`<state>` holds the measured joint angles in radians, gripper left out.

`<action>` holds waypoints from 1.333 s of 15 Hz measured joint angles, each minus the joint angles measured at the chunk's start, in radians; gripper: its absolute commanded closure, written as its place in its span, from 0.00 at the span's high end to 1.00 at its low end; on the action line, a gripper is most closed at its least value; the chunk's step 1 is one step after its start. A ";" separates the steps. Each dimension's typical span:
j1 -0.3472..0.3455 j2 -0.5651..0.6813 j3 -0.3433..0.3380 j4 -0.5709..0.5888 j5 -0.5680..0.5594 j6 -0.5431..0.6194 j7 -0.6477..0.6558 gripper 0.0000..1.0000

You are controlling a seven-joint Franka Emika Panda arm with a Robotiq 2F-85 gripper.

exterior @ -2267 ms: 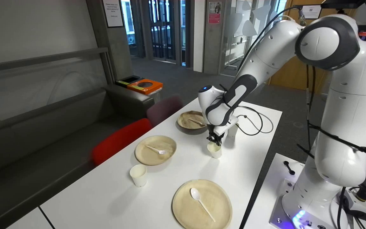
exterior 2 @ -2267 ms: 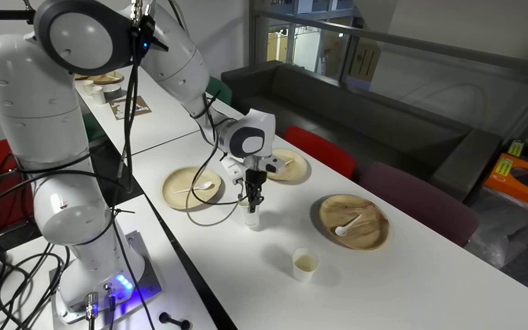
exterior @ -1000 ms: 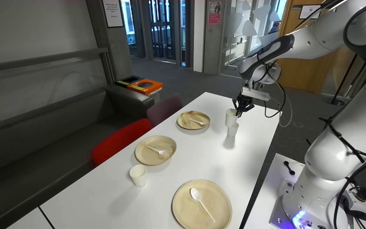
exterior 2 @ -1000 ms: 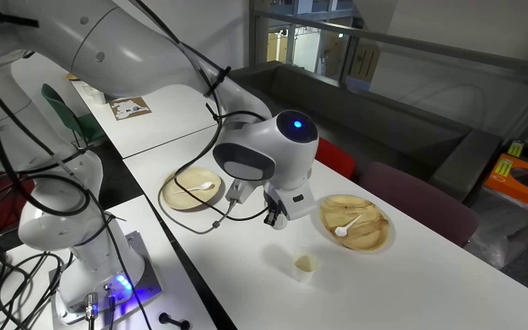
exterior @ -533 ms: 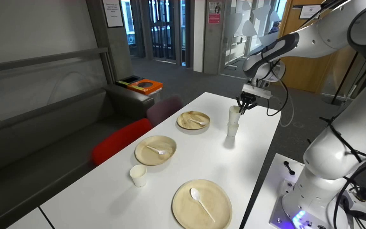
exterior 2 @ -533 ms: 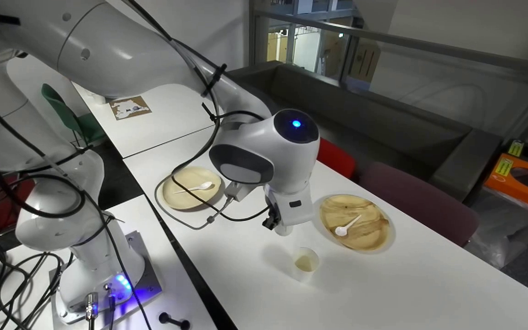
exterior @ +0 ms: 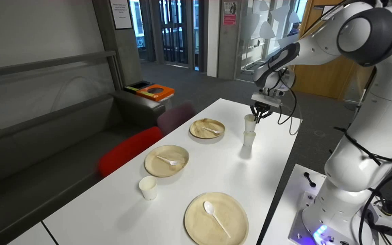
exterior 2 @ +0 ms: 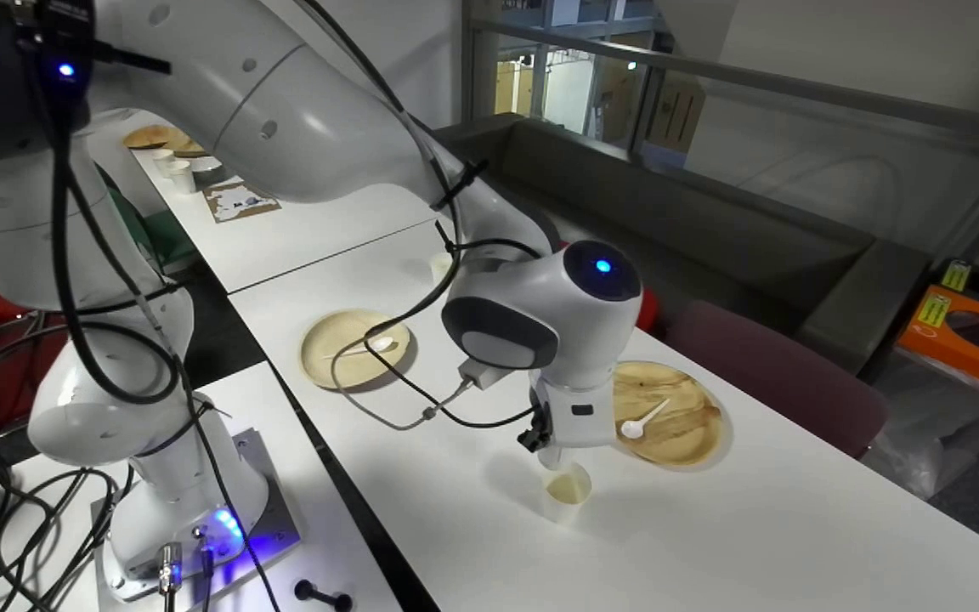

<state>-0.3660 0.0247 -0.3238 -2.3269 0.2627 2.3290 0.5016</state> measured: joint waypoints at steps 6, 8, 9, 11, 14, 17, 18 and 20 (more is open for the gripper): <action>0.022 0.203 0.004 0.140 0.036 -0.002 0.049 0.01; 0.039 0.253 0.008 0.178 0.036 -0.004 0.070 0.01; 0.046 0.275 0.013 0.194 0.036 -0.004 0.080 0.01; 0.058 0.314 0.017 0.222 0.036 -0.006 0.093 0.01; 0.064 0.354 0.016 0.252 0.036 -0.010 0.096 0.01; 0.061 0.363 0.005 0.260 0.036 -0.013 0.096 0.01; 0.060 0.363 -0.001 0.260 0.036 -0.014 0.096 0.01; 0.060 0.363 -0.011 0.261 0.034 -0.021 0.096 0.01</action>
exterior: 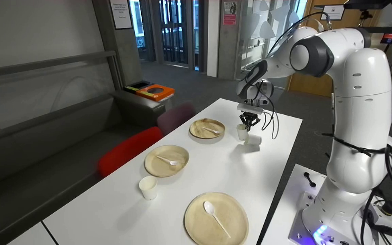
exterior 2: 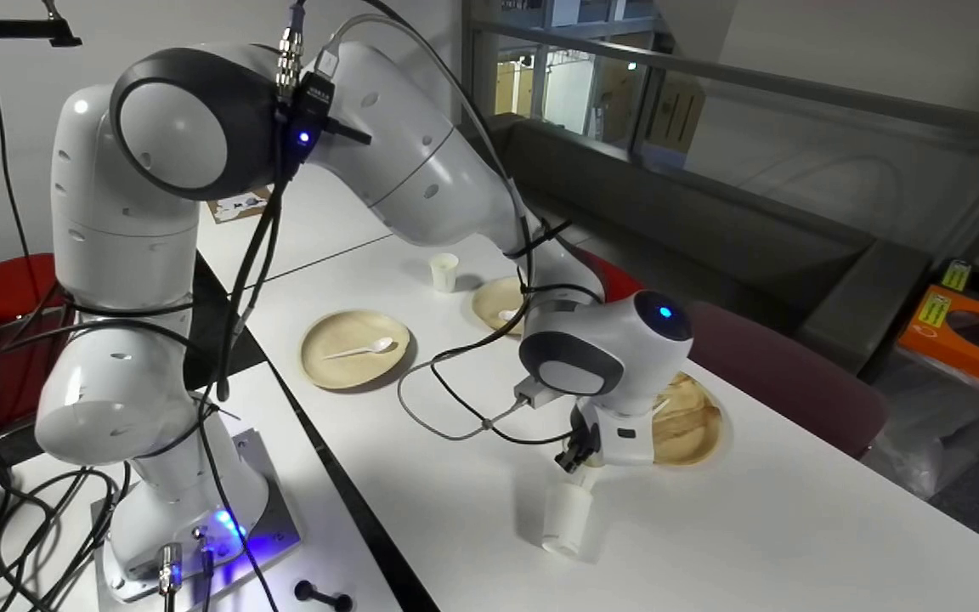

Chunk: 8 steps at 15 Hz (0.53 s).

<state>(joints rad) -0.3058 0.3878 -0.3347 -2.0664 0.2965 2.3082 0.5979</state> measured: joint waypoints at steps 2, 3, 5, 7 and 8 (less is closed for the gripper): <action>0.001 -0.001 -0.006 0.000 -0.006 -0.006 0.000 0.01; 0.002 -0.002 -0.008 0.000 -0.008 -0.008 0.000 0.01; 0.009 -0.010 -0.006 -0.001 -0.011 -0.011 -0.001 0.01; 0.025 -0.024 0.007 -0.007 -0.011 -0.011 -0.011 0.01; 0.034 -0.035 0.021 -0.013 -0.008 -0.011 -0.020 0.01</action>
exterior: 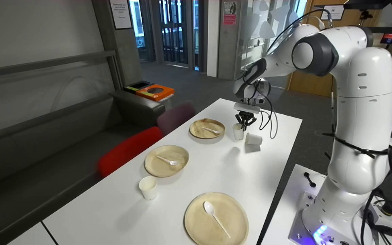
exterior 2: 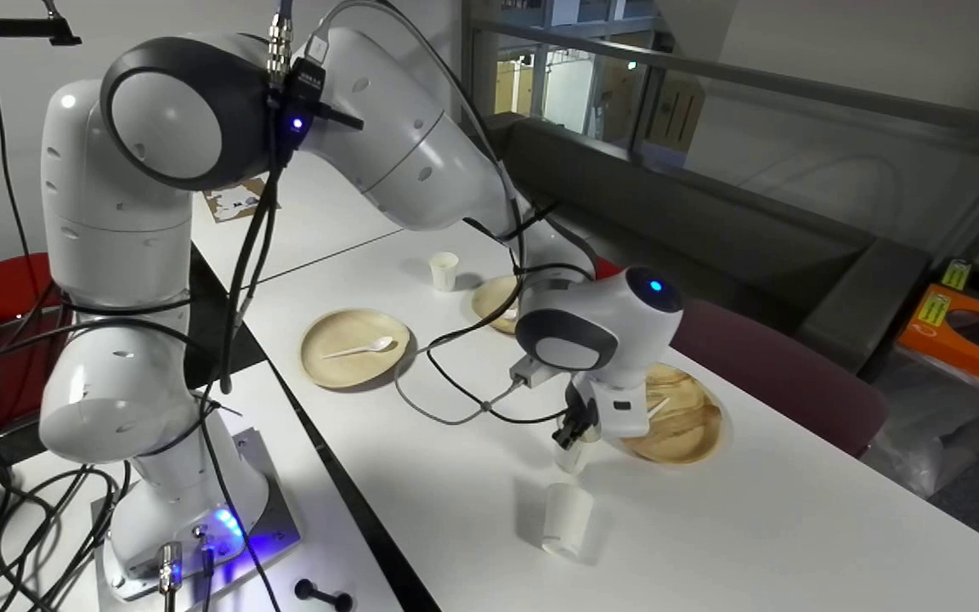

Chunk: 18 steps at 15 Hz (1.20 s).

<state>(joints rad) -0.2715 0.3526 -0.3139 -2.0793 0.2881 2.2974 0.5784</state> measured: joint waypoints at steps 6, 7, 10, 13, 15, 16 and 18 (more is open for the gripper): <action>0.077 -0.026 0.100 -0.047 0.014 0.001 -0.011 0.01; 0.085 -0.022 0.116 -0.055 0.019 0.001 -0.013 0.01; 0.101 0.001 0.145 -0.070 0.045 0.001 -0.041 0.01; 0.102 0.030 0.154 -0.072 0.059 0.001 -0.073 0.01; 0.100 0.033 0.153 -0.072 0.059 0.001 -0.086 0.29; 0.100 0.033 0.153 -0.072 0.059 0.001 -0.089 0.30; 0.100 0.034 0.153 -0.073 0.059 0.001 -0.095 0.44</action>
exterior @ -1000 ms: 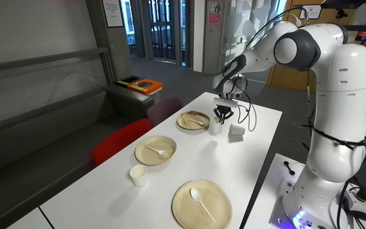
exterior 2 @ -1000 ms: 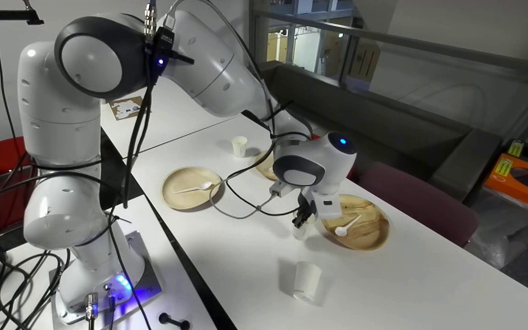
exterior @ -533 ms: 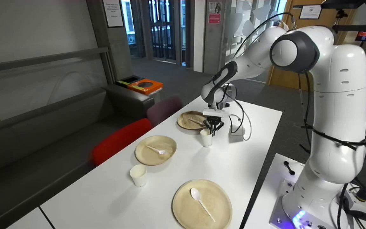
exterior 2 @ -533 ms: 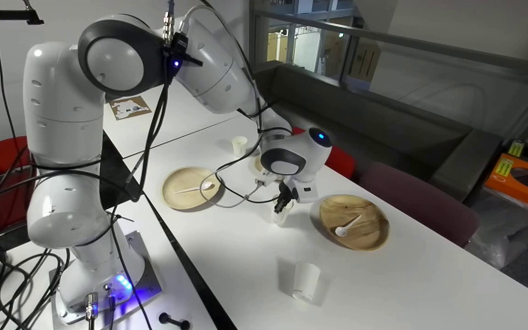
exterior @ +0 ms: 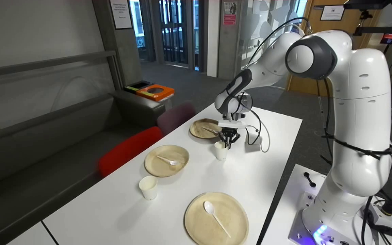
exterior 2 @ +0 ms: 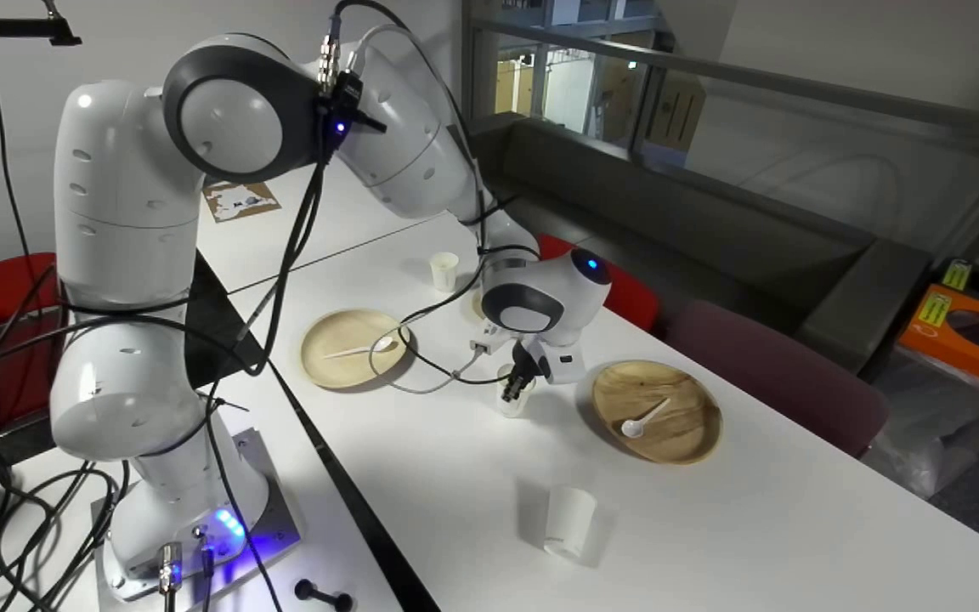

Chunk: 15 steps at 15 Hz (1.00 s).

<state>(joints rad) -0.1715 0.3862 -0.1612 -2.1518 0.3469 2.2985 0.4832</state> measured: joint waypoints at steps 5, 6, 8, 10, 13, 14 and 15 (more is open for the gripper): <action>0.000 -0.013 -0.016 -0.003 -0.012 0.000 -0.035 0.81; 0.000 -0.023 -0.024 -0.005 -0.015 0.000 -0.045 0.88; -0.002 -0.056 -0.044 -0.016 -0.023 -0.001 -0.060 0.99; -0.010 -0.094 -0.064 -0.029 -0.029 -0.006 -0.072 1.00; -0.016 -0.128 -0.113 -0.033 -0.113 -0.044 -0.055 1.00; -0.015 -0.129 -0.130 -0.031 -0.166 -0.060 -0.026 1.00; -0.015 -0.127 -0.146 -0.030 -0.224 -0.075 0.010 1.00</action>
<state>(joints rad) -0.1862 0.2590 -0.3074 -2.1819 0.1227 2.2239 0.4934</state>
